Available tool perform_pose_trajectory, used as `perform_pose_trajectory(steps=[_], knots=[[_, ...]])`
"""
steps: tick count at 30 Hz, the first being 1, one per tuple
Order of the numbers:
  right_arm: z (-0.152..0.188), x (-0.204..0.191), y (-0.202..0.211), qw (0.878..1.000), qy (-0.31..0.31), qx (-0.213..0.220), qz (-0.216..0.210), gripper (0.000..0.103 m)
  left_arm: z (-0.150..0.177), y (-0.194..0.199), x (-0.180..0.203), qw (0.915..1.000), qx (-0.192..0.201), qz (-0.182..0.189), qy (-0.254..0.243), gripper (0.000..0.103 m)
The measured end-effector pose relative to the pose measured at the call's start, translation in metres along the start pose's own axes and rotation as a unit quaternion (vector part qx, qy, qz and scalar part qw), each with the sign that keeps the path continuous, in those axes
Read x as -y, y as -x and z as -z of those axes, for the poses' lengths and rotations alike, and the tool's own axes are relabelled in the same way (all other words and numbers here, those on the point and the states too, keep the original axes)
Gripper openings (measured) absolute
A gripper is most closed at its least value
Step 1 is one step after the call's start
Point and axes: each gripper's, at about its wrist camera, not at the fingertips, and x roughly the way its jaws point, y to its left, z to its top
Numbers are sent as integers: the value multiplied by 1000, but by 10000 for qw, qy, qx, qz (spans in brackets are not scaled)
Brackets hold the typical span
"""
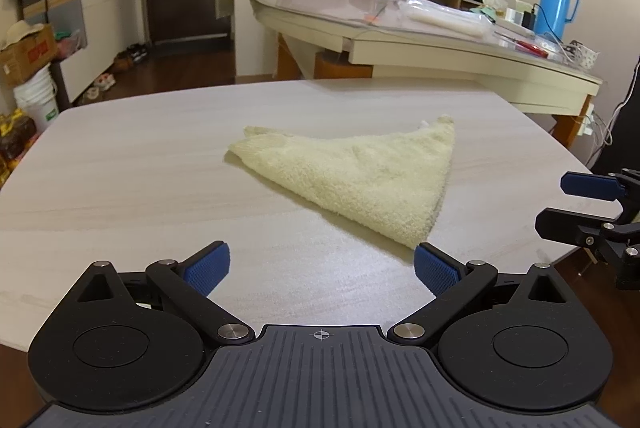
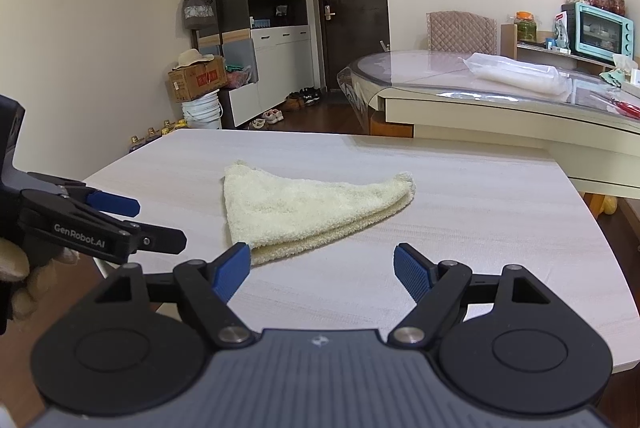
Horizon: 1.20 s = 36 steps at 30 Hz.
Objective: Fold towel
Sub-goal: 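Grasp the towel triangle's corner with the right gripper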
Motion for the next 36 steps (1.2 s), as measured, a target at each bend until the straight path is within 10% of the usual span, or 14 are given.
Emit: perform_pose_trajectory(steps=[19, 31, 36], knots=[[-32, 31, -49, 9998, 4, -177, -30, 80, -28, -35, -19, 9997, 7, -59, -246, 101], [-52, 81, -133, 9970, -446, -627, -92, 53, -57, -88, -36, 9987, -47, 54, -506, 101], [-50, 88, -146, 9966, -463, -678, -70, 24, -62, -107, -38, 9981, -87, 157, -586, 101]])
